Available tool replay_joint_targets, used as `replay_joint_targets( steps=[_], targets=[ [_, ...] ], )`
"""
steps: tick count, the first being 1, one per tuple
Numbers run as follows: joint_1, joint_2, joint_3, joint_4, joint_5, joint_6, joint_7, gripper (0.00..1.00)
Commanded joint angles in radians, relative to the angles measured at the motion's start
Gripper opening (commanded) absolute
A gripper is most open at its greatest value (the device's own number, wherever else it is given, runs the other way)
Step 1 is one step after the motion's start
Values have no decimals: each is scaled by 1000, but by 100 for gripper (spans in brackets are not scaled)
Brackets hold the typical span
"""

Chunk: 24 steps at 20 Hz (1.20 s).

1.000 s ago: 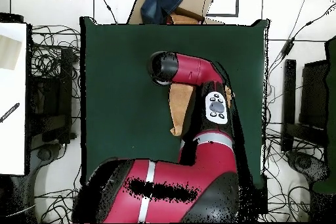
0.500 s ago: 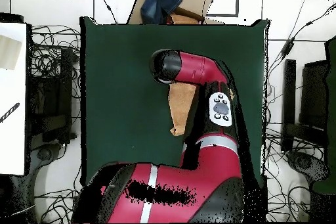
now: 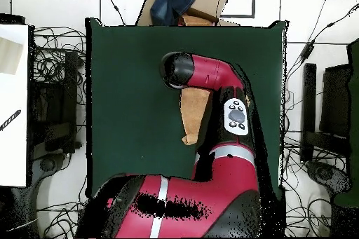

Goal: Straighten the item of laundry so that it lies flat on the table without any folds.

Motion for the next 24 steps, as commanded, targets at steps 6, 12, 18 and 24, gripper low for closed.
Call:
replay_joint_targets(
  steps=[6, 12, 18, 24],
  targets=[
    [6, 60, 43, 109, -49, -32, 71, 100],
    [6, 71, 45, 105, -51, -49, 72, 100],
    [6, 90, 53, 91, -47, -58, 72, 100],
    [-3, 117, 72, 59, -46, -68, 50, 100]
  ],
)
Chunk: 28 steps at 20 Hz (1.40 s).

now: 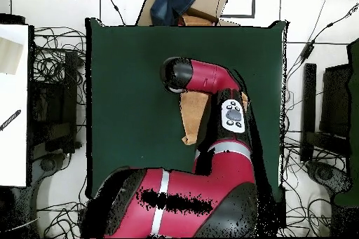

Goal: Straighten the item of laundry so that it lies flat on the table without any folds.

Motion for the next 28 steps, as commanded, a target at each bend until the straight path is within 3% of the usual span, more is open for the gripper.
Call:
replay_joint_targets(
  steps=[1, 21, 28],
  targets=[
    [-3, 70, 73, 52, -46, -65, 48, 100],
    [-13, 95, 87, 18, -41, -51, 23, 100],
    [-18, 52, 57, 49, -60, 4, 0, 100]
  ],
)
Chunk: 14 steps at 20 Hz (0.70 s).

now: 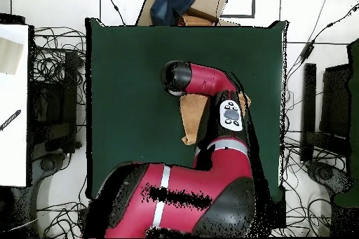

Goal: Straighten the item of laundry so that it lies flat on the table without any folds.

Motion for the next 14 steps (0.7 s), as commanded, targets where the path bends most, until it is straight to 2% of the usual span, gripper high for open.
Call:
replay_joint_targets(
  steps=[1, 5, 14],
  targets=[
    [-25, 10, 57, 60, -64, 9, -10, 100],
    [-40, 1, 57, 64, -71, 20, -34, 100],
    [-14, -8, 44, 82, -70, -4, 8, 100]
  ],
)
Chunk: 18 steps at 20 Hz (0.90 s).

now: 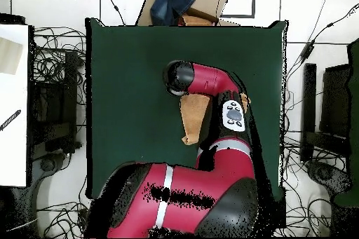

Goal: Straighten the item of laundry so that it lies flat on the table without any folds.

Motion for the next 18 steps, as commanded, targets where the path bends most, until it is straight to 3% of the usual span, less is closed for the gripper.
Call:
replay_joint_targets(
  steps=[1, 9, 18],
  targets=[
    [2, -11, 38, 84, -69, 0, 16, 100],
    [39, -26, 22, 83, -62, 13, 52, 100],
    [15, -18, 29, 90, -63, 16, 32, 100]
  ],
)
